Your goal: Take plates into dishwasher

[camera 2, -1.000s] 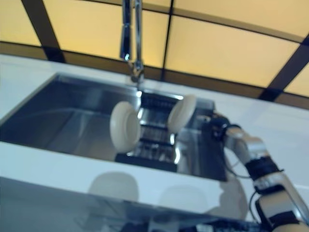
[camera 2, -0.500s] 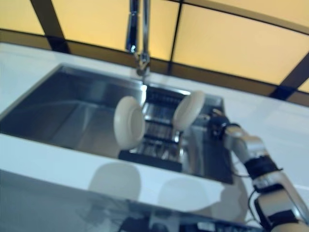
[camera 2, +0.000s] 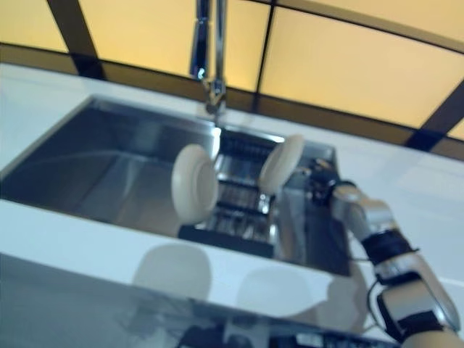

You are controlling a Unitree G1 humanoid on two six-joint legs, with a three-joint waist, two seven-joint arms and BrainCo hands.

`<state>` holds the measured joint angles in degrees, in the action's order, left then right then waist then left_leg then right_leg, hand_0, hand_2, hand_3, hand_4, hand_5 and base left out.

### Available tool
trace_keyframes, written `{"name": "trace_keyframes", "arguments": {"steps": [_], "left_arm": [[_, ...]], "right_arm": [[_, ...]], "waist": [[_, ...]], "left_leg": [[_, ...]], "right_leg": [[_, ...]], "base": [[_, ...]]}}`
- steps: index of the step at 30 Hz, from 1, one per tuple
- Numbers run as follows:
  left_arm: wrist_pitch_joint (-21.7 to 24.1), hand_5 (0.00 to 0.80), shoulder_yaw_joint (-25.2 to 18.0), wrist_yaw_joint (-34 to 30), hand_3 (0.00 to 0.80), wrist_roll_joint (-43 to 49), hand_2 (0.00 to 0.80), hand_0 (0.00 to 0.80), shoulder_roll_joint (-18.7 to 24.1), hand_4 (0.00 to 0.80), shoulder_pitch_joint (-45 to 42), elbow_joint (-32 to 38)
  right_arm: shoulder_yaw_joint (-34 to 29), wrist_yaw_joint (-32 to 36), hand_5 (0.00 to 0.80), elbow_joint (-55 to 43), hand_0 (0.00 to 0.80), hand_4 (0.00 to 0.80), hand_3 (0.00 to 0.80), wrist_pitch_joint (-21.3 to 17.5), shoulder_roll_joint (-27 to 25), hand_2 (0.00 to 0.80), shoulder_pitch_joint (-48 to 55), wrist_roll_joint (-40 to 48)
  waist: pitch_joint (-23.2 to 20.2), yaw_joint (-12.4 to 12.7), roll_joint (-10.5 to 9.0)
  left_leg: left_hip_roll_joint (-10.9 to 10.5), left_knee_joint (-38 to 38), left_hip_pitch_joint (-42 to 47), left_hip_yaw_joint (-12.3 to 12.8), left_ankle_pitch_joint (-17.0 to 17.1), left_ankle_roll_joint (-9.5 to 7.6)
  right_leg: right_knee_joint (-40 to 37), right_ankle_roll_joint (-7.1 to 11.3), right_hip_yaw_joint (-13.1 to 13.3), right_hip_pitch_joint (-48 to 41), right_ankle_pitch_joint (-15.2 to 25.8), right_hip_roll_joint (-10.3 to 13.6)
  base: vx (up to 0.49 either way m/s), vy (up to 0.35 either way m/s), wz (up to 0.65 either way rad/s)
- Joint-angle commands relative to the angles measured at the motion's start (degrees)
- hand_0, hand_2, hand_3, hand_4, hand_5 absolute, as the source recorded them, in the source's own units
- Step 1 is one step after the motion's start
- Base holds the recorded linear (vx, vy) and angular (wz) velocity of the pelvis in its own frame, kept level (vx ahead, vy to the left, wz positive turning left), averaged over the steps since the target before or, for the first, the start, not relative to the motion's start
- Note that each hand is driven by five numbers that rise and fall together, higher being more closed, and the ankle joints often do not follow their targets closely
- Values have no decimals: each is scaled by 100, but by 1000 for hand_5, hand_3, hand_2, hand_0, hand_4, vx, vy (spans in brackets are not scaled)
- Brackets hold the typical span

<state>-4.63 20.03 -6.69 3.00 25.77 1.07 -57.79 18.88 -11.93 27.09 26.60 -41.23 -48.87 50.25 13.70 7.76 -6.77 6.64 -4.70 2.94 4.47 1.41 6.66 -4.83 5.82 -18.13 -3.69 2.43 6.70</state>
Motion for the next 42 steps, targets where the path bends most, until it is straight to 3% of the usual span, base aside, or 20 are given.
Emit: {"name": "trace_keyframes", "arguments": {"steps": [1, 15, 32, 42], "left_arm": [[59, 0, 231, 7, 0, -62, 0, 0, 181, 0, -19, -75], [78, 0, 242, 38, 0, 45, 0, 0, 166, 0, -52, -124], [31, 0, 338, -44, 0, 188, 0, 0, 149, 0, -90, -182], [77, 0, 391, -60, 0, 235, 0, 0, 132, 0, -74, -191]], "right_arm": [[350, -89, 0, -212, 0, 0, 0, -271, -142, 0, -853, 146], [370, -122, 0, -105, 0, 0, 0, -102, -257, 0, -822, -21], [315, -157, 0, -81, 0, 0, 0, 133, -636, 0, -781, -4], [309, -82, 0, -73, 0, 0, 0, 74, -679, 0, -726, 118]], "waist": [[-7, 190, -237], [-108, 157, -293], [-289, -44, -308], [-328, -99, -292]], "left_leg": [[57, -30, 59, 34, -205, -105], [62, -30, 128, 112, -230, -111], [100, -30, 339, 263, -275, -130], [109, -21, 348, 298, -266, -124]], "right_leg": [[94, 554, -30, 288, 475, 413], [58, 550, -17, 199, 443, 378], [22, 505, 212, 57, 345, 238], [4, 496, 280, 29, 323, 216]], "base": [[0, 0, 0], [0, 0, 0], [3, -7, -6], [-6, -1, -7]]}}
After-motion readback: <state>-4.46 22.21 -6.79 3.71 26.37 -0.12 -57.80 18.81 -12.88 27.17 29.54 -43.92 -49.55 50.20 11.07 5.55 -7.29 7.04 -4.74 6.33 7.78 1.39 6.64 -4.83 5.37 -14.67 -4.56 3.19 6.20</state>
